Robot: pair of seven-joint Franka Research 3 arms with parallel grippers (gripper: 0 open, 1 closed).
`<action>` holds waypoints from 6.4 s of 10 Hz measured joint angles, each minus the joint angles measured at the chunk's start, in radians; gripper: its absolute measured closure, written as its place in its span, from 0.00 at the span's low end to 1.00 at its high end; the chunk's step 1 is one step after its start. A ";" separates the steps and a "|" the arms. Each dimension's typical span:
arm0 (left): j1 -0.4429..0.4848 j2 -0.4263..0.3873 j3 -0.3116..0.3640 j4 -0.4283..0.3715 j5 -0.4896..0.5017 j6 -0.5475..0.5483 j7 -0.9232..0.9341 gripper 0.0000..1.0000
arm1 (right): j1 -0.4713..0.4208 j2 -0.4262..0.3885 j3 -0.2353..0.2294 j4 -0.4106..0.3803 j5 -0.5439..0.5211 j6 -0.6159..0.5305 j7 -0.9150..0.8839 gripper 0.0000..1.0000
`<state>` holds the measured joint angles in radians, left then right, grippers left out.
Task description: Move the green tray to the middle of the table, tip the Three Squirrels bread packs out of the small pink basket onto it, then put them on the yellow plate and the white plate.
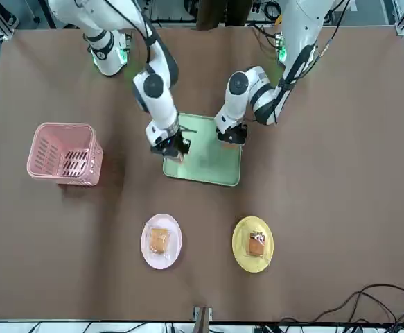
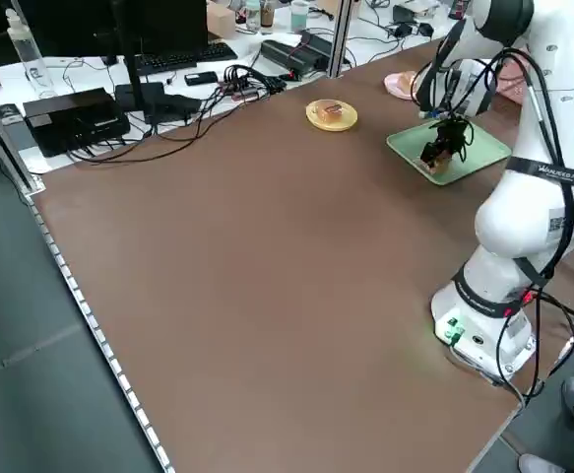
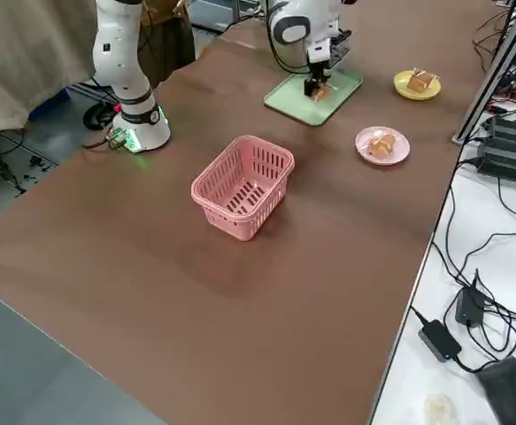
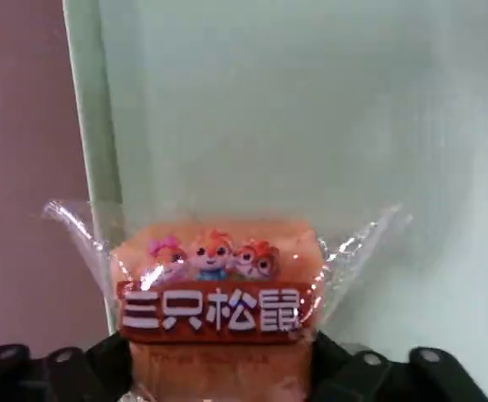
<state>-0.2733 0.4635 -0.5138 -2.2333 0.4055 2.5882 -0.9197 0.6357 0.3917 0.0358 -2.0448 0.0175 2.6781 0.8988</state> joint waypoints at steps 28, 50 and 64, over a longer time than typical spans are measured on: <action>0.112 0.353 0.204 0.852 0.105 -0.147 0.398 0.41 | -0.285 0.528 0.022 0.728 0.001 0.032 -0.277 0.51; 0.127 0.117 0.169 0.898 -0.008 -0.471 0.390 0.00 | -0.285 0.435 0.024 0.741 -0.001 -0.234 -0.290 0.01; 0.459 -0.322 0.198 0.822 -0.394 -0.813 0.738 0.00 | -0.629 -0.313 0.024 0.570 0.000 -1.087 -0.739 0.01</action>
<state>0.1852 0.1419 -0.3161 -1.4116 0.0113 1.7753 -0.1818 0.0068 0.0791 0.0599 -1.4748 0.0175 1.5912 0.1602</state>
